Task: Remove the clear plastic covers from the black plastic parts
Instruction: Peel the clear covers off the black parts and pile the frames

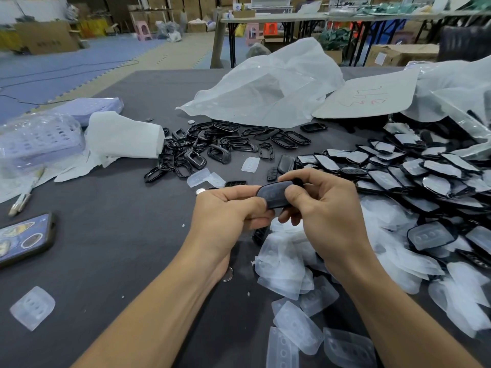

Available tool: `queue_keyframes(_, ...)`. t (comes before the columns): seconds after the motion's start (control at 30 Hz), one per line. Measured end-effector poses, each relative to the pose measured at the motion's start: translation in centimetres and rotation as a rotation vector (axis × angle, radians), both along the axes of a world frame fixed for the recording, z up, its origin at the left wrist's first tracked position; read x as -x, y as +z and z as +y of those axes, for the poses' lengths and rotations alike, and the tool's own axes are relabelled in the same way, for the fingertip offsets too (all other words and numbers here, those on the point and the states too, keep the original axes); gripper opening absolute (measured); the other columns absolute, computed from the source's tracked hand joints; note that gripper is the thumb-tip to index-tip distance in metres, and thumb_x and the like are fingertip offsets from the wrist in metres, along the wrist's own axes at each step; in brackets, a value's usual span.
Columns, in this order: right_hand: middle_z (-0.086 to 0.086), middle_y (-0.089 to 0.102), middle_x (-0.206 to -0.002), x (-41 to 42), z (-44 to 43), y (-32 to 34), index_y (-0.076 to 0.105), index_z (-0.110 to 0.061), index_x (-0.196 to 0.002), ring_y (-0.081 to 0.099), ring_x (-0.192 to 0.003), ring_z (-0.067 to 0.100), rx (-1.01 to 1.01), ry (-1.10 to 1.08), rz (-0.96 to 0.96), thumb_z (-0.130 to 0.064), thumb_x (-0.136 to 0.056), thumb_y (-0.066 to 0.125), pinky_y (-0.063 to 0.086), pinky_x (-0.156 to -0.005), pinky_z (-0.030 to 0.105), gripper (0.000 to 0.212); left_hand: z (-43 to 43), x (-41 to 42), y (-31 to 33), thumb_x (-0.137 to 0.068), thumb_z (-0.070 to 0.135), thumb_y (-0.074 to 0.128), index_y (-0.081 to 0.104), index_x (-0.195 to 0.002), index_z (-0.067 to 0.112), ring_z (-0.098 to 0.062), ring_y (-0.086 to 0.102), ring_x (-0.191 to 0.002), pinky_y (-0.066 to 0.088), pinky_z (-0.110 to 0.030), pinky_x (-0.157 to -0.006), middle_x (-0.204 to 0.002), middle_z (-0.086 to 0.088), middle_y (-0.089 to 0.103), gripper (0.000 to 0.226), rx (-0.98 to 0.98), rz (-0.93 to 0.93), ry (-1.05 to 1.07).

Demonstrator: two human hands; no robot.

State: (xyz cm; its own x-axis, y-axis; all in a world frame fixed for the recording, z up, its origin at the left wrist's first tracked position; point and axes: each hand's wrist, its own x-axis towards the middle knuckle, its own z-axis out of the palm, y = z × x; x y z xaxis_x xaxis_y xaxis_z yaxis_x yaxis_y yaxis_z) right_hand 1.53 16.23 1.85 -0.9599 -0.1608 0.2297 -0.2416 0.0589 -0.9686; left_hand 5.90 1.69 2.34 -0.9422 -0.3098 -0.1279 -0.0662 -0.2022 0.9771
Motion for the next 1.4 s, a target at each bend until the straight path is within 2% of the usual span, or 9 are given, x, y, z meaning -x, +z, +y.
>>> queue_keyframes(0.23, 0.004, 0.07, -0.061, -0.3, -0.3, 0.0, 0.07, -0.018, -0.076, 0.065, -0.049, 0.018, -0.098, -0.044, 0.034, -0.014, -0.086, 0.078, 0.048, -0.049, 0.023, 0.013, 0.5, -0.3, 0.2, -0.083, -0.012, 0.069, 0.085, -0.076, 0.018, -0.015, 0.075, -0.064, 0.058, -0.019, -0.061, -0.075, -0.011, 0.079, 0.035, 0.083, 0.056, 0.029)
queue_keyframes(0.43, 0.008, 0.067, -0.061, 0.1, -0.2, -0.2, 0.067, -0.017, -0.077, 0.059, -0.045, 0.019, -0.053, -0.026, -0.007, -0.004, -0.096, 0.065, 0.044, -0.047, 0.025, 0.023, 0.3, -0.1, 0.2, -0.083, -0.01, 0.07, 0.085, -0.079, 0.019, -0.015, 0.075, -0.062, 0.057, -0.019, -0.06, -0.075, -0.011, 0.079, 0.033, 0.112, 0.064, 0.026)
queue_keyframes(0.53, 0.011, 0.068, -0.063, 0.1, -0.1, -0.3, 0.067, -0.017, -0.078, 0.059, -0.045, 0.02, -0.059, -0.017, -0.011, -0.005, -0.098, 0.063, 0.045, -0.047, 0.029, 0.024, 0.3, -0.2, -0.1, -0.088, 0.0, 0.074, 0.084, -0.084, 0.025, -0.015, 0.073, -0.063, 0.059, -0.023, -0.063, -0.075, -0.009, 0.079, 0.027, 0.195, 0.082, 0.009)
queue_keyframes(0.73, 0.009, 0.069, -0.062, 0.2, -0.1, -0.2, 0.068, -0.008, -0.08, 0.06, -0.046, 0.022, -0.043, 0.038, -0.04, -0.003, -0.099, 0.058, 0.045, -0.048, 0.03, 0.022, 0.1, 0.2, -0.1, -0.088, -0.001, 0.076, 0.082, -0.067, 0.035, -0.014, 0.069, -0.052, 0.059, -0.023, -0.055, -0.065, -0.008, 0.076, 0.042, 0.221, 0.09, 0.061)
queue_keyframes(0.83, 0.015, 0.068, -0.059, 0.2, -0.1, -0.3, 0.069, -0.013, -0.077, 0.061, -0.047, 0.024, -0.069, 0.009, -0.028, -0.006, -0.096, 0.063, 0.047, -0.051, 0.036, 0.021, -0.1, 0.2, -0.2, -0.089, -0.002, 0.074, 0.084, -0.072, 0.031, -0.014, 0.071, -0.055, 0.058, -0.022, -0.057, -0.068, -0.009, 0.077, 0.038, 0.228, 0.092, 0.036)
queue_keyframes(1.0, 0.013, 0.068, -0.059, 0.2, 0.1, -0.4, 0.07, -0.012, -0.078, 0.063, -0.046, 0.02, -0.074, -0.02, -0.029, -0.008, -0.091, 0.071, 0.048, -0.05, 0.034, 0.014, -0.2, 0.2, -0.7, -0.092, -0.001, 0.071, 0.084, -0.086, 0.02, -0.015, 0.075, -0.065, 0.059, -0.021, -0.062, -0.076, -0.009, 0.079, 0.025, 0.229, 0.096, -0.014)
queue_keyframes(1.13, 0.013, 0.068, -0.061, 0.3, 0.1, -0.3, 0.069, -0.009, -0.079, 0.063, -0.046, 0.019, -0.066, -0.021, -0.011, -0.006, -0.092, 0.07, 0.048, -0.048, 0.029, 0.013, -0.1, 0.0, -0.7, -0.092, -0.002, 0.07, 0.085, -0.086, 0.028, -0.019, 0.078, -0.072, 0.059, -0.02, -0.064, -0.082, -0.007, 0.081, 0.035, 0.178, 0.134, -0.039)
queue_keyframes(1.27, 0.012, 0.069, -0.062, 0.3, 0.2, -0.1, 0.07, -0.01, -0.078, 0.062, -0.045, 0.02, -0.008, -0.029, -0.022, -0.004, -0.091, 0.071, 0.046, -0.047, 0.024, 0.015, -0.2, -0.2, -0.5, -0.08, -0.01, 0.059, 0.083, -0.102, 0.016, -0.022, 0.079, -0.089, 0.06, -0.022, -0.073, -0.093, -0.009, 0.081, 0.042, 0.151, 0.165, -0.124)
queue_keyframes(1.4, 0.009, 0.07, -0.063, 0.4, 0.3, -0.1, 0.07, -0.008, -0.079, 0.061, -0.046, 0.02, 0.034, -0.028, -0.032, -0.004, -0.092, 0.07, 0.046, -0.048, 0.023, 0.014, -0.3, 0.0, -0.5, -0.069, -0.002, 0.058, 0.081, -0.104, 0.012, -0.024, 0.079, -0.093, 0.062, -0.026, -0.077, -0.096, -0.012, 0.081, 0.044, 0.074, 0.136, -0.142)
